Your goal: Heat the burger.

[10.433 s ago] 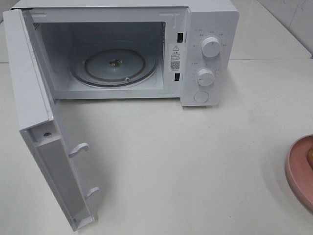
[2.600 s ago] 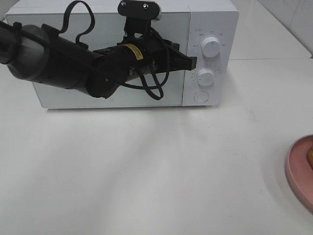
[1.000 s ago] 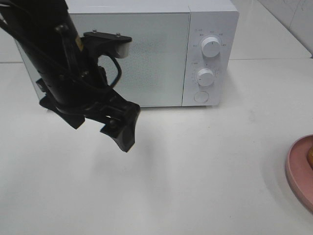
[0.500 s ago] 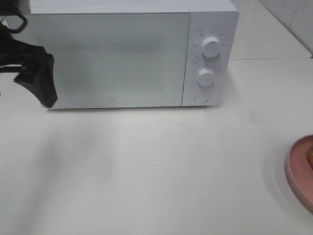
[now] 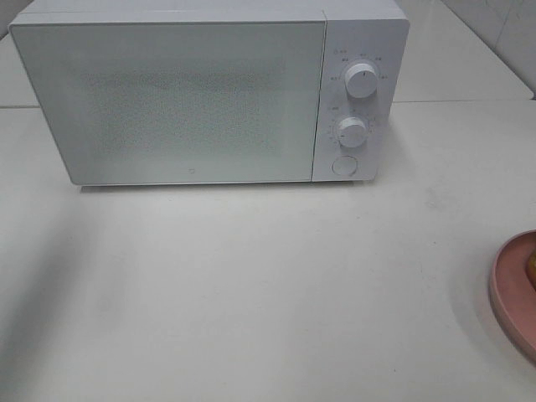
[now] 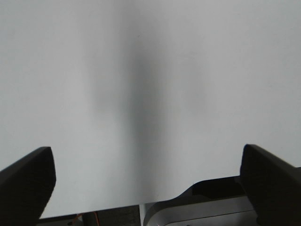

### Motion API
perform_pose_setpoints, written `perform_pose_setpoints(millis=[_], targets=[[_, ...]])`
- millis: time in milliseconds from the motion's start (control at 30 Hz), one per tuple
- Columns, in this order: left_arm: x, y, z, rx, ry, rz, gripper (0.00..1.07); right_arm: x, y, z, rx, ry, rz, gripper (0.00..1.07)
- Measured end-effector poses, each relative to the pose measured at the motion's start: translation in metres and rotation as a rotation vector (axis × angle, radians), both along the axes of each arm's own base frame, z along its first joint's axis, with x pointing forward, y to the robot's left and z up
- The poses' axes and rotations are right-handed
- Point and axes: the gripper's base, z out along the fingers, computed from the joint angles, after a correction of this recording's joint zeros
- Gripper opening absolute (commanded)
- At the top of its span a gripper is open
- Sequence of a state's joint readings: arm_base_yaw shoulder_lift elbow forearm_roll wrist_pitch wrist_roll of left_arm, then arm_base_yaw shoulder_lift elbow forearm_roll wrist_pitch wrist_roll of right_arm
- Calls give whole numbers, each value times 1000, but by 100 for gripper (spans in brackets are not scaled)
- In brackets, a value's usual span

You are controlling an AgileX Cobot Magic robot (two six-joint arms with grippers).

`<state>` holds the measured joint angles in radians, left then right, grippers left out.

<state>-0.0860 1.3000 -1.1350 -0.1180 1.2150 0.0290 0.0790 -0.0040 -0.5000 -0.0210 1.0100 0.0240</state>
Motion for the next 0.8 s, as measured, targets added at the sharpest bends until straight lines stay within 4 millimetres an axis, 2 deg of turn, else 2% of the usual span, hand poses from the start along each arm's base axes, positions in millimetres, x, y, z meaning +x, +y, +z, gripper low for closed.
perform_pose_setpoints(millis=[33,67,100,133,167,233,267,300,367,400,467,533,567,600,733,800], targets=[[-13,9,-4,9,7,28,100,0,0,0,0,0,0,75],[-13,9,-4,9,7,28,100,0,0,0,0,0,0,75],[-21,13,-6,8,7,44,100,0,0,0,0,0,0,75],[-35,17,-9,9,4,64,100,0,0,0,0,0,0,75],[-35,17,-9,9,4,64,100,0,0,0,0,0,0,75],[-57,19,-12,13,-12,70,100,0,0,0,0,0,0,75],[-57,19,-12,13,-12,70,100,0,0,0,0,0,0,75],[-73,20,-15,14,-32,64,100,0,0,0,0,0,0,75],[-79,20,-16,14,-43,61,100,0,0,0,0,0,0,75],[-92,20,-18,14,-81,58,100,0,0,0,0,0,0,75],[-97,20,-21,15,-89,56,100,0,0,0,0,0,0,75],[-116,20,-28,14,-139,58,100,0,0,0,0,0,0,75],[-116,20,-28,14,-139,58,100,0,0,0,0,0,0,75],[-126,21,-34,15,-167,59,100,0,0,0,0,0,0,75],[-142,21,-45,15,-199,61,100,0,0,0,0,0,0,75],[-156,21,-57,14,-238,64,100,0,0,0,0,0,0,75]])
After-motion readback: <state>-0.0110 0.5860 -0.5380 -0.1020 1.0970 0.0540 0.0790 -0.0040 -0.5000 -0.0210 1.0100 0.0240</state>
